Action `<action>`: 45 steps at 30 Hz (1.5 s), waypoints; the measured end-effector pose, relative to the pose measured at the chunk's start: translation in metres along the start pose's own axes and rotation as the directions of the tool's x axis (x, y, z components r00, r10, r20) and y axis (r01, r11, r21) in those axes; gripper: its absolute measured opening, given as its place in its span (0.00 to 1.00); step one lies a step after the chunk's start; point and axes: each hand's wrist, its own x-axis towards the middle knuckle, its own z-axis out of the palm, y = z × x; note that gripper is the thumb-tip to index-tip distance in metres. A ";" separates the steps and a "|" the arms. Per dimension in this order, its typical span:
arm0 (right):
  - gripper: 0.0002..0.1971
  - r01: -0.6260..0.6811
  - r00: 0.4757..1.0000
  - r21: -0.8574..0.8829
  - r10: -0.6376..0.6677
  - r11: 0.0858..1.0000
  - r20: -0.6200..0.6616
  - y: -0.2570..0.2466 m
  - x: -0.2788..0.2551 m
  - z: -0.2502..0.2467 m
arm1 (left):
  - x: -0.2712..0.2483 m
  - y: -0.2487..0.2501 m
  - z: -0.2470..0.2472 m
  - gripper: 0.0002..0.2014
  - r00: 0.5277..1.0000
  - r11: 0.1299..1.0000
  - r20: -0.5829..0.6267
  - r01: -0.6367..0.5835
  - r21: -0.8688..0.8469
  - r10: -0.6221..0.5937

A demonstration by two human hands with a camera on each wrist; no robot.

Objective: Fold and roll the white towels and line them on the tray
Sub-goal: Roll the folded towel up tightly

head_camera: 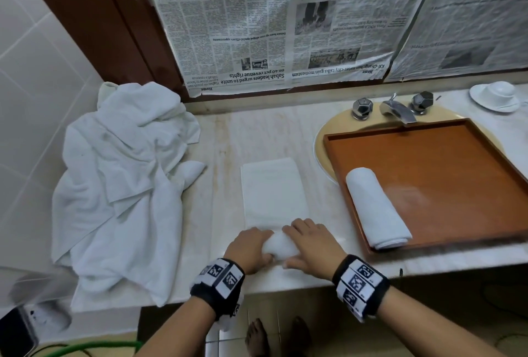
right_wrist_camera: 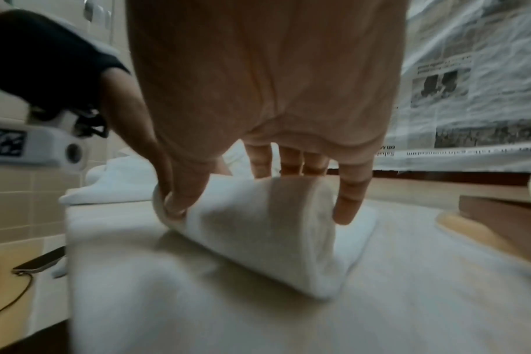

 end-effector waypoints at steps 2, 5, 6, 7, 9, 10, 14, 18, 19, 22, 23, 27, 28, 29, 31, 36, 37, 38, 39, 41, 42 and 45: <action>0.32 -0.025 1.000 0.062 0.024 0.998 0.008 0.002 -0.001 0.010 | 0.000 -0.001 -0.004 0.31 1.000 0.999 0.019 -0.013 -0.031 0.014; 0.31 -0.074 0.995 0.251 0.054 0.965 0.084 0.011 0.007 0.009 | -0.009 0.001 0.002 0.34 0.992 0.995 -0.126 -0.042 -0.091 0.031; 0.31 -0.093 0.990 0.307 0.056 0.947 0.128 0.015 0.012 0.005 | -0.012 0.002 0.007 0.34 0.983 0.996 -0.180 -0.059 -0.073 0.045; 0.31 -0.115 0.982 0.356 0.052 0.928 0.180 0.019 0.017 0.001 | -0.014 0.003 0.011 0.34 0.976 0.996 -0.211 -0.069 -0.050 0.057; 0.31 -0.132 0.969 0.404 0.032 0.905 0.245 0.024 0.024 -0.007 | -0.014 0.003 0.014 0.33 0.975 0.997 -0.216 -0.065 -0.037 0.056; 0.31 -0.130 0.968 0.386 0.033 0.913 0.249 0.024 0.025 -0.009 | -0.012 0.001 0.012 0.32 0.979 0.997 -0.196 -0.059 -0.055 0.047; 0.29 -0.042 0.996 -0.017 0.041 0.999 -0.076 0.005 0.007 0.008 | 0.004 -0.010 -0.009 0.29 0.999 0.978 -0.023 -0.044 -0.203 0.040; 0.26 0.009 0.982 0.098 0.010 0.995 -0.191 0.003 0.001 0.021 | 0.009 -0.010 -0.017 0.28 0.997 0.964 0.049 -0.052 -0.259 0.067; 0.26 -0.015 0.991 0.239 0.045 0.971 -0.123 0.007 0.005 0.017 | 0.005 -0.009 -0.015 0.28 0.999 0.971 0.004 -0.049 -0.234 0.052; 0.26 -0.098 0.995 0.467 0.091 0.879 0.038 0.017 0.020 0.002 | -0.012 -0.009 -0.005 0.35 0.978 0.999 -0.208 -0.018 -0.040 0.009; 0.25 -0.112 0.993 0.511 0.083 0.852 0.078 0.021 0.024 -0.001 | -0.016 -0.010 -0.001 0.38 0.968 0.999 -0.251 -0.032 -0.012 0.028; 0.22 -0.177 0.977 0.553 0.075 0.814 0.201 0.028 0.028 -0.010 | -0.011 -0.015 0.008 0.37 0.969 0.995 -0.224 -0.096 0.041 0.103; 0.23 -0.166 0.979 0.490 0.083 0.856 0.186 0.025 0.026 -0.012 | -0.008 -0.016 0.005 0.34 0.977 0.995 -0.188 -0.098 0.007 0.097; 0.24 -0.134 0.987 0.377 0.091 0.917 0.131 0.021 0.021 -0.012 | -0.004 -0.016 0.001 0.32 0.985 0.995 -0.148 -0.096 -0.040 0.089; 0.29 -0.057 0.998 0.129 0.057 0.990 -0.003 0.011 0.008 -0.008 | 0.004 -0.017 -0.013 0.28 0.992 0.987 -0.060 -0.113 -0.118 0.107; 0.33 -0.066 0.998 0.122 0.064 0.990 0.024 0.012 -0.002 0.003 | 0.009 -0.010 -0.030 0.21 0.985 0.938 0.155 -0.022 -0.346 0.080; 0.32 -0.092 0.994 0.198 0.079 0.976 0.070 0.016 0.002 0.001 | 0.007 -0.009 -0.027 0.25 0.990 0.941 0.128 -0.018 -0.337 0.065; 0.31 -0.114 0.989 0.269 0.084 0.956 0.118 0.020 0.008 -0.001 | 0.005 -0.010 -0.022 0.31 0.998 0.959 0.050 -0.033 -0.280 0.049; 0.30 -0.134 0.983 0.316 0.086 0.939 0.161 0.023 0.013 -0.005 | 0.002 -0.011 -0.017 0.37 0.998 0.979 -0.054 -0.055 -0.195 0.045; 0.28 -0.158 0.970 0.352 0.078 0.922 0.231 0.028 0.021 -0.012 | -0.004 -0.013 -0.008 0.42 0.975 0.992 -0.205 -0.101 -0.070 0.085; 0.27 -0.161 0.965 0.361 0.070 0.919 0.253 0.030 0.024 -0.016 | -0.005 -0.015 -0.004 0.42 0.969 0.990 -0.215 -0.132 -0.047 0.119; 0.28 -0.170 0.952 0.367 0.057 0.915 0.300 0.032 0.028 -0.025 | 0.000 -0.019 0.002 0.41 0.981 0.988 -0.141 -0.142 -0.066 0.132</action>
